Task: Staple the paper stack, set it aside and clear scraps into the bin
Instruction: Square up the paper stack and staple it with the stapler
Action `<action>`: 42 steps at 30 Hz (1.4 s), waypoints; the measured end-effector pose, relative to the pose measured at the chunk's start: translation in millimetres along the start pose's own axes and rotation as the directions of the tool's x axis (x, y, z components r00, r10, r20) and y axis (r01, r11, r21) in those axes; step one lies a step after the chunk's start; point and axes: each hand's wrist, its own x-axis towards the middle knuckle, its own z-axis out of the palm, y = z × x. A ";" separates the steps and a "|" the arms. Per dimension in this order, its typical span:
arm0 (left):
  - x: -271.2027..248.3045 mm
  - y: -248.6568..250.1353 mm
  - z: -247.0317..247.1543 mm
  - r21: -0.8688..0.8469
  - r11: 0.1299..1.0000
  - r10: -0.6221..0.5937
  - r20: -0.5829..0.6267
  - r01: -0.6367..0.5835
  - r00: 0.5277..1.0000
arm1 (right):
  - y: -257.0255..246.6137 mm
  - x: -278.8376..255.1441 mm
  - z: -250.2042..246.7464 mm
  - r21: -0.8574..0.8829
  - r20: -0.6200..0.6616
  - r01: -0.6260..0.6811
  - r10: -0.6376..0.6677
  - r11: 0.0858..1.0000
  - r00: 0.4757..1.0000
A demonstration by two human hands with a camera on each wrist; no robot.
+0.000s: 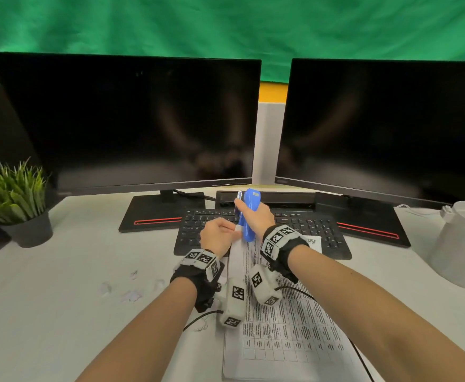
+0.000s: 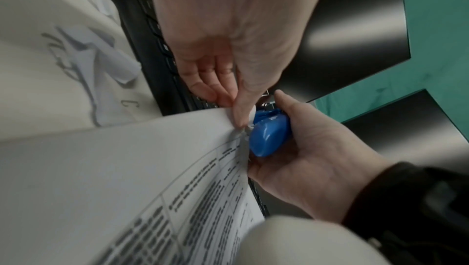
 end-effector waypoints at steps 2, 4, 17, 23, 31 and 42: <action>-0.4 -1.4 -0.4 -0.011 1.000 -0.006 -0.004 0.006 1.000 | -0.3 1.5 3.0 -0.015 0.005 0.039 -0.039 0.999 0.999; -0.6 -2.6 -0.9 -0.033 0.999 -0.021 -0.012 0.020 1.000 | 0.0 3.4 5.4 -0.044 -0.022 0.075 -0.076 0.996 0.997; 1.0 -4.4 -9.9 0.026 0.996 -0.083 0.106 0.081 0.991 | 9.5 16.0 14.8 -0.143 -0.008 0.152 -0.155 0.978 0.988; -0.8 -5.4 -9.2 0.020 0.997 -0.076 0.087 0.075 0.993 | 8.2 19.1 24.4 -0.179 0.000 0.250 -0.254 0.951 0.967; -4.3 -3.0 -8.1 -0.046 0.988 -0.134 0.240 0.149 0.961 | 12.6 21.0 30.6 -0.224 -0.063 0.293 -0.314 0.929 0.947; -5.7 3.0 -8.3 -0.030 0.995 -0.079 0.299 0.092 0.951 | 10.6 21.8 30.1 -0.192 -0.055 0.300 -0.315 0.934 0.947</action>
